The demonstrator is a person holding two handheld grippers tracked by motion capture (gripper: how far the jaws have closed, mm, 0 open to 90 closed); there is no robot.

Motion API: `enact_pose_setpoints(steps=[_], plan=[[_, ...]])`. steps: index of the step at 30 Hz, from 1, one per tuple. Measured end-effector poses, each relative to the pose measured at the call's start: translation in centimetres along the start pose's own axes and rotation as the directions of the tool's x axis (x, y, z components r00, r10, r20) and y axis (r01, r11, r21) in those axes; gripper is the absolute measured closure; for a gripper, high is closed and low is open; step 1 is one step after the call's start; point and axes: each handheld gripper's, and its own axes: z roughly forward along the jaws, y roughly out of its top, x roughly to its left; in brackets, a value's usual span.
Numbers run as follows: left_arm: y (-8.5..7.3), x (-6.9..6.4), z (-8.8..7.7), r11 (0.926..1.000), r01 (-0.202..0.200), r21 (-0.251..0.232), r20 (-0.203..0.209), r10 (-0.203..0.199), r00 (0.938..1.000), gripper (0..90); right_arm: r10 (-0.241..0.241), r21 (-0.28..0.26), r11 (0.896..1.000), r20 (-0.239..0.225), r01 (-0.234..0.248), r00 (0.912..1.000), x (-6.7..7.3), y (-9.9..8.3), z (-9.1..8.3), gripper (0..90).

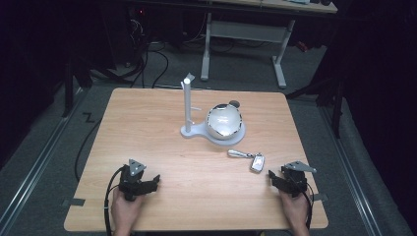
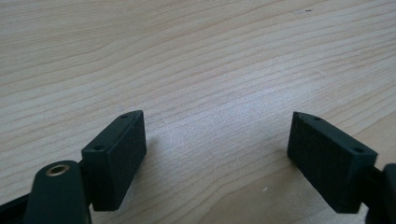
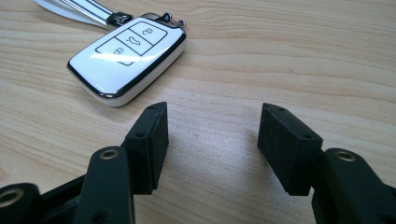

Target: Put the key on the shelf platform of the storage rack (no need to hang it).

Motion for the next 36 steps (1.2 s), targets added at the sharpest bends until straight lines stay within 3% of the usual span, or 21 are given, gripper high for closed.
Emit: enact_pose_setpoints(steps=[24,27,36], plan=[[0.00,0.00,0.00,1.0000,0.000,0.000,0.000,0.000,1.0000,19.9,-0.004,0.003,1.000,-0.006,0.004,1.0000,0.04,0.01,0.01,40.0],[-0.01,-0.02,-0.02,1.0000,0.004,0.000,-0.002,-0.004,1.0000,19.9,0.011,0.007,1.000,0.011,-0.011,0.9999,0.07,-0.02,0.01,35.8],[-0.01,-0.02,-0.02,1.0000,0.005,0.000,-0.002,-0.005,1.0000,19.9,0.005,0.004,1.000,0.006,-0.005,1.0000,0.29,-0.08,-0.12,40.0]])
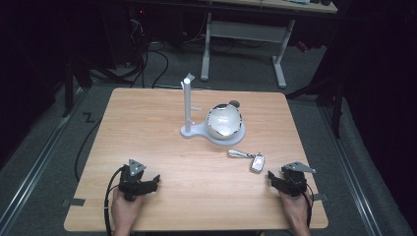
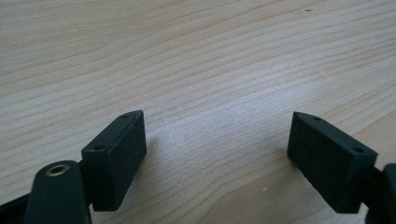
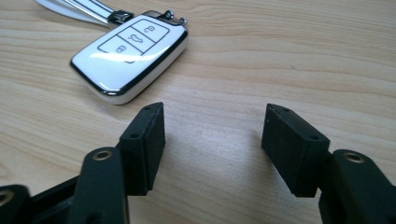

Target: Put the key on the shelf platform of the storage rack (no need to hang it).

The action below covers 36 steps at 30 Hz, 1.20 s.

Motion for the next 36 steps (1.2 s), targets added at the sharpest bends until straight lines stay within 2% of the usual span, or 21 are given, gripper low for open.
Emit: enact_pose_setpoints(steps=[5,11,19,24,32,36], plan=[[0.0,0.0,0.0,1.0000,0.002,0.000,-0.001,-0.002,1.0000,19.9,-0.009,0.010,1.000,-0.029,0.010,0.9995,0.7,0.0,-0.2,39.0],[0.0,0.0,0.0,1.0000,0.001,0.000,0.000,-0.001,1.0000,19.9,-0.009,-0.015,1.000,-0.063,0.008,0.9980,1.4,0.2,-0.6,37.4],[0.0,0.0,0.0,1.0000,0.001,0.001,0.000,-0.001,1.0000,19.9,-0.031,-0.016,0.999,-0.100,0.030,0.9945,2.9,1.0,-0.8,30.9],[0.0,0.0,0.0,1.0000,0.002,-0.001,-0.002,-0.002,1.0000,20.0,-0.047,-0.019,0.999,-0.101,0.045,0.9938,3.4,1.5,-0.6,28.9],[0.0,0.0,0.0,1.0000,-0.001,0.002,0.001,0.001,1.0000,19.9,-0.025,-0.007,1.000,-0.110,0.024,0.9936,3.8,2.0,0.0,26.4],[-0.1,-0.1,-0.1,0.9999,0.002,0.011,0.002,-0.002,1.0000,18.8,-0.036,-0.006,0.999,-0.103,0.036,0.9940,4.3,2.8,0.3,24.6]])
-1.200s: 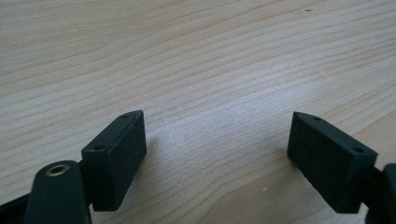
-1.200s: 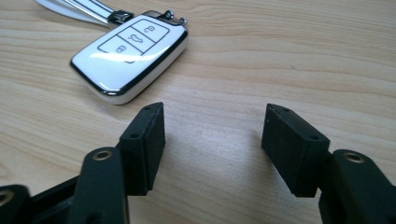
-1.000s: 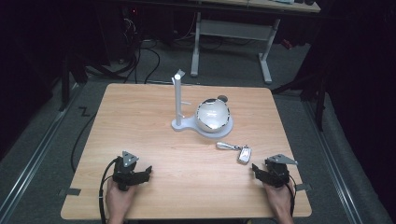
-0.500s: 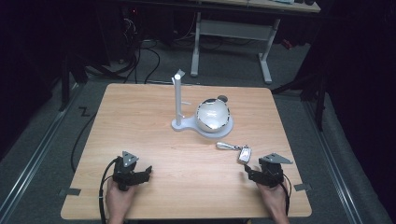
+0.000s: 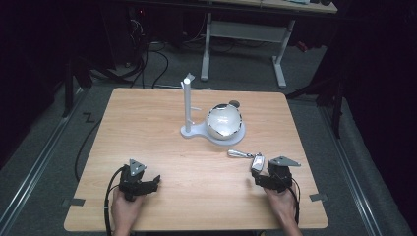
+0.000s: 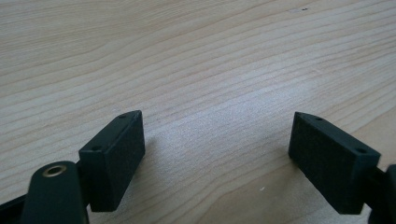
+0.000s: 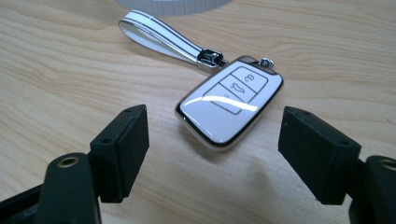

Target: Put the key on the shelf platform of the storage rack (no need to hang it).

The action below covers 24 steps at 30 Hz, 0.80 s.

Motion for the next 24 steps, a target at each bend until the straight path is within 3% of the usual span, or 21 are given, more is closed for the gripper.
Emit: enact_pose_setpoints(steps=[17,24], plan=[[-0.1,0.1,-0.1,0.9997,-0.021,0.013,0.014,0.021,0.9997,17.8,0.026,0.050,0.998,0.029,-0.027,0.9992,0.0,2.1,2.4,21.2],[-0.1,0.1,-0.1,0.9997,-0.021,0.013,0.014,0.021,0.9997,17.8,0.060,0.088,0.994,0.061,-0.066,0.9963,-0.5,2.7,3.6,25.5]])
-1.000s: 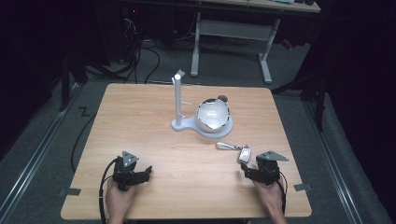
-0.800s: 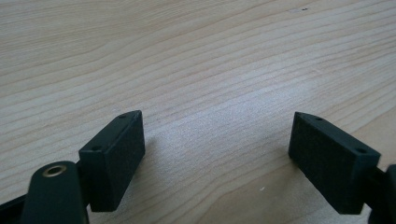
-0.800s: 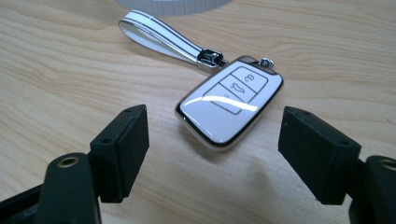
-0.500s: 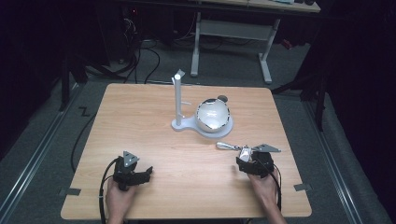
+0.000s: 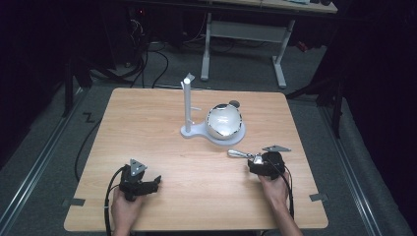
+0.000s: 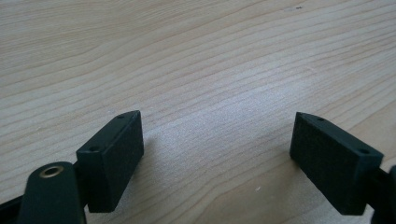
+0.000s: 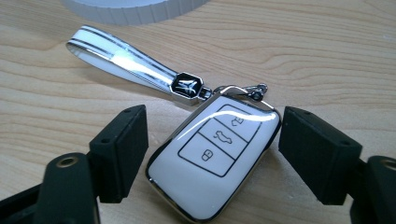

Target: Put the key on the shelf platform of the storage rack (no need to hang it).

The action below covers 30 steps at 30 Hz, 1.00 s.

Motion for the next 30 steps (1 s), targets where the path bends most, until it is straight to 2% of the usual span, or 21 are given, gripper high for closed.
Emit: enact_pose_setpoints(steps=[4,15,25,30], plan=[[0.0,0.0,0.0,1.0000,0.000,0.000,0.000,0.000,1.0000,17.8,0.004,-0.002,1.000,0.003,-0.004,1.0000,-0.2,0.1,0.0,29.9],[0.0,0.0,0.0,1.0000,-0.004,-0.001,0.000,0.004,1.0000,17.8,-0.050,0.002,0.999,-0.008,0.050,0.9987,0.2,-0.3,0.1,48.6],[0.0,0.0,0.0,1.0000,-0.001,-0.001,-0.001,0.001,1.0000,17.7,-0.083,-0.018,0.996,-0.014,0.083,0.9965,0.2,-0.5,-0.3,49.9],[0.0,0.0,0.0,1.0000,0.000,-0.002,-0.002,0.000,1.0000,17.8,-0.085,-0.061,0.995,-0.026,0.084,0.9960,0.0,-0.4,-1.2,50.0]])
